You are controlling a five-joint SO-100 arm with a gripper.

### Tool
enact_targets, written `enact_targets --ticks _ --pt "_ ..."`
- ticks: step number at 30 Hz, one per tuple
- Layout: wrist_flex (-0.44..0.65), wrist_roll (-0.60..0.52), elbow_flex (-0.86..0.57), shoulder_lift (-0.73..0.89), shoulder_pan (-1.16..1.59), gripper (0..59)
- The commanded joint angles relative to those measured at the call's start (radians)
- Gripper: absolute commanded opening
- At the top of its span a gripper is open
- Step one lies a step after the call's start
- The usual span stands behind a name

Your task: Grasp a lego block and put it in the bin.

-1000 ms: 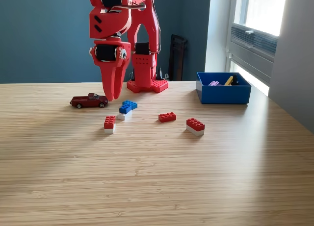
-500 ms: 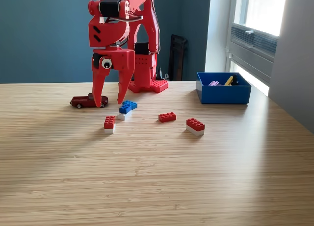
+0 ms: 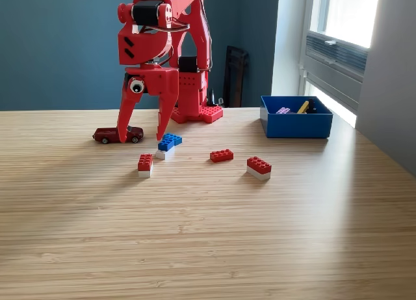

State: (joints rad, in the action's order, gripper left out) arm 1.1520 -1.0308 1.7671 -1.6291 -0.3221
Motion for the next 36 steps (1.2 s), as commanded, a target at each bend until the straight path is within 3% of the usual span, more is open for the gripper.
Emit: enact_targets --ticks 1,13,28,36 --pt "-0.005 -0.012 -0.095 0.035 -0.005 27.2" --pt "-0.002 -0.035 -0.212 0.230 -0.008 24.9" --pt "0.110 -0.051 -0.342 0.333 -0.003 17.1" --pt "0.123 -0.051 -0.357 0.354 -0.005 16.9"
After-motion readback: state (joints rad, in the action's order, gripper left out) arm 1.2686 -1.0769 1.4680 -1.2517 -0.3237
